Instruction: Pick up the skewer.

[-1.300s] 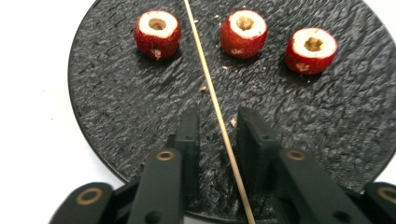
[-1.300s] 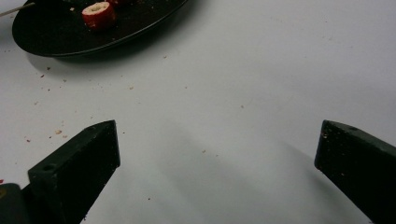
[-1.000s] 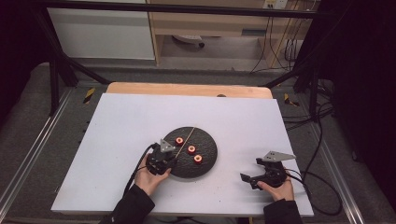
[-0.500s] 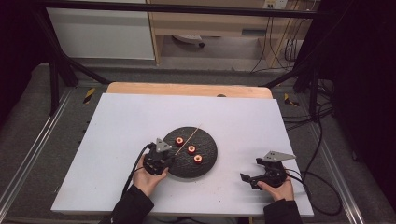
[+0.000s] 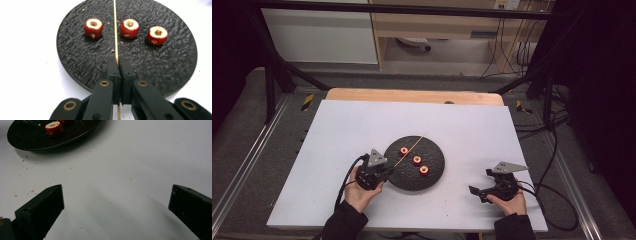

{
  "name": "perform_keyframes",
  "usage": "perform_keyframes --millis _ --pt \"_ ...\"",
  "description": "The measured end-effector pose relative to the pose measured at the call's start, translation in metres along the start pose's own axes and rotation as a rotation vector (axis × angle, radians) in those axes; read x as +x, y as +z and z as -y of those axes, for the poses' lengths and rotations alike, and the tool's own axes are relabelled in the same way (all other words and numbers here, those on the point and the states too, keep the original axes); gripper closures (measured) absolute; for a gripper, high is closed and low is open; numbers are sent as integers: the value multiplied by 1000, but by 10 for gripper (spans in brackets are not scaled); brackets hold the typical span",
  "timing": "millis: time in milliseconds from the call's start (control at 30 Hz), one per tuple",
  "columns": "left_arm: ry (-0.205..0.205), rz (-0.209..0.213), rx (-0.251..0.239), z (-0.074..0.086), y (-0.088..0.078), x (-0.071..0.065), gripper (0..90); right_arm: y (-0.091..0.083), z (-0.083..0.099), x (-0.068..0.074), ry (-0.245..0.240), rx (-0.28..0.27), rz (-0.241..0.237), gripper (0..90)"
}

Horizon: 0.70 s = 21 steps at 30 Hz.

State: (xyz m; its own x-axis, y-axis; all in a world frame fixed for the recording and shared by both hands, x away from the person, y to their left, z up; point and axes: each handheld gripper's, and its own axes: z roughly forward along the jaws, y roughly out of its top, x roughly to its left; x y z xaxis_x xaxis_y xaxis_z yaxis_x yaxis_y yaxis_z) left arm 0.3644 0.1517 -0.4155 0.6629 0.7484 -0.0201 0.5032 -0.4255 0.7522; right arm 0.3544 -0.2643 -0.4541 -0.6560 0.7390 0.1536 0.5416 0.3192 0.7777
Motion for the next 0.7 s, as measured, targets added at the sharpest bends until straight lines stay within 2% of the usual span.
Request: perform_keyframes --millis 67,133,167,233,267,300,367,400,433,500,533,567,667,700 --pt "26 18 -4 1 -5 2 884 1 -3 3 -30 11 11 4" --pt "33 26 -6 2 -6 3 884 2 -7 7 -41 15 24 4" --pt "52 40 -1 2 -9 4 884 3 -9 9 -54 14 31 5" --pt "68 53 6 2 -10 4 884 5 -13 14 -84 23 48 4" --pt "68 53 6 2 -10 4 884 5 -13 14 -84 23 48 4" --pt "79 62 9 1 -11 3 884 8 -20 21 -125 38 63 5" --pt "94 77 16 0 -11 2 884 9 -22 23 -141 40 61 7" --pt "103 86 20 -2 -11 1 884 10 -25 27 -165 46 62 10" --pt "120 97 23 -5 -11 -3 884 13 -31 35 -223 64 77 21" --pt "140 118 32 -8 -10 -6 884 16 -38 43 -281 76 85 33" --pt "140 118 32 -8 -10 -6 884 16 -38 43 -281 76 85 33" --pt "164 131 42 -12 -8 -11 884 19 -44 52 -335 82 90 48" --pt "181 150 48 -16 -6 -17 884 22 -54 63 -423 94 90 78" --pt "204 165 60 -19 -3 -23 884 23 -56 67 -447 97 91 89"
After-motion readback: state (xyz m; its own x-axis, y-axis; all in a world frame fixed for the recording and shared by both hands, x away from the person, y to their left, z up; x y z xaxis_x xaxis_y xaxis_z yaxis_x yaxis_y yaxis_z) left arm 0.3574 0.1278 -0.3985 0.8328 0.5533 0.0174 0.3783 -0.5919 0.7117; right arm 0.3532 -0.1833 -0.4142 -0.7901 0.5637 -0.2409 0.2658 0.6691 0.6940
